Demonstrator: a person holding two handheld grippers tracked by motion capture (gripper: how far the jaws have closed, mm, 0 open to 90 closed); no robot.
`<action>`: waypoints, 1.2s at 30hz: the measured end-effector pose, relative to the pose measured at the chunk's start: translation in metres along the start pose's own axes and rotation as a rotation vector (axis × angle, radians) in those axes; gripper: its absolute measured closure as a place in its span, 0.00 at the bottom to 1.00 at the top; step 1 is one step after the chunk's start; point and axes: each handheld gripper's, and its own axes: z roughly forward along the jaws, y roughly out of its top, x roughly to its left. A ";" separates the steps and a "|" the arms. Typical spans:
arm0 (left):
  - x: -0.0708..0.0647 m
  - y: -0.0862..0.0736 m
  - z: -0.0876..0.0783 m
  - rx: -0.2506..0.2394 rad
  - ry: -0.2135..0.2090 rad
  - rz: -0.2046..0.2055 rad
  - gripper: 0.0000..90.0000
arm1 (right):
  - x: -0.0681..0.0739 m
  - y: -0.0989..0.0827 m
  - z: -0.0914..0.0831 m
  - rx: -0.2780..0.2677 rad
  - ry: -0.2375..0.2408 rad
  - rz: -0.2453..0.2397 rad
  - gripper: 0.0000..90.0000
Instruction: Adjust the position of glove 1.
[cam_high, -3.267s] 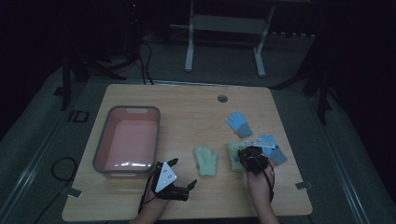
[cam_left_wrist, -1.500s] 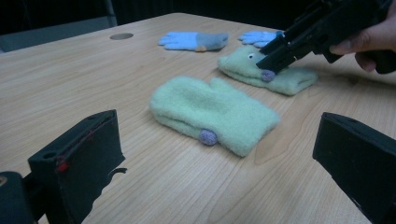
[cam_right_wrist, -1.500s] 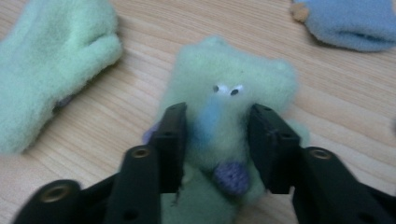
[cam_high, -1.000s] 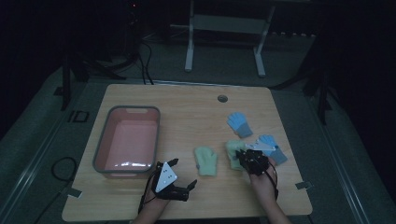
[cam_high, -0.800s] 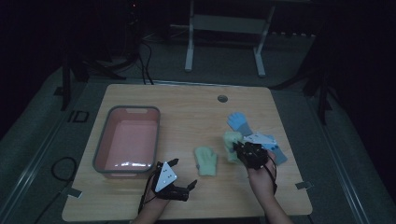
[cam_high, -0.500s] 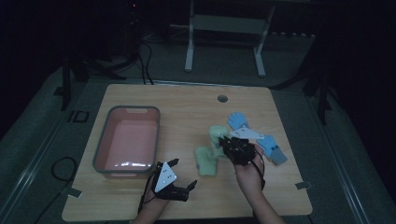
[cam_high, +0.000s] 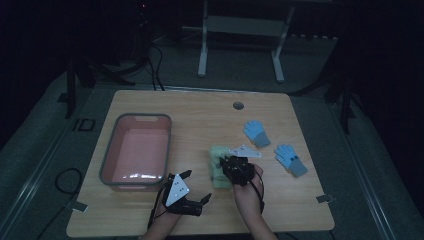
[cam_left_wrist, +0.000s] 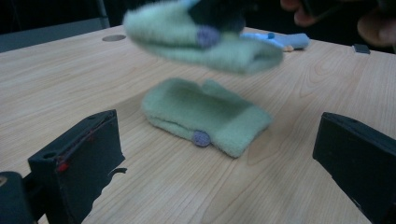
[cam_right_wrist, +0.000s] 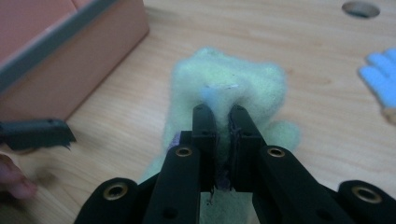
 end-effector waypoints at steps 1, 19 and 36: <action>0.000 0.000 0.000 0.001 0.000 -0.001 0.02 | 0.000 -0.003 0.002 0.008 -0.001 0.007 0.93; -0.001 0.000 0.001 0.006 0.011 0.003 0.02 | 0.000 -0.031 0.027 0.103 -0.008 0.015 0.91; -0.007 0.003 0.005 0.049 0.086 0.044 0.02 | -0.015 -0.016 0.013 0.065 0.059 -0.010 0.54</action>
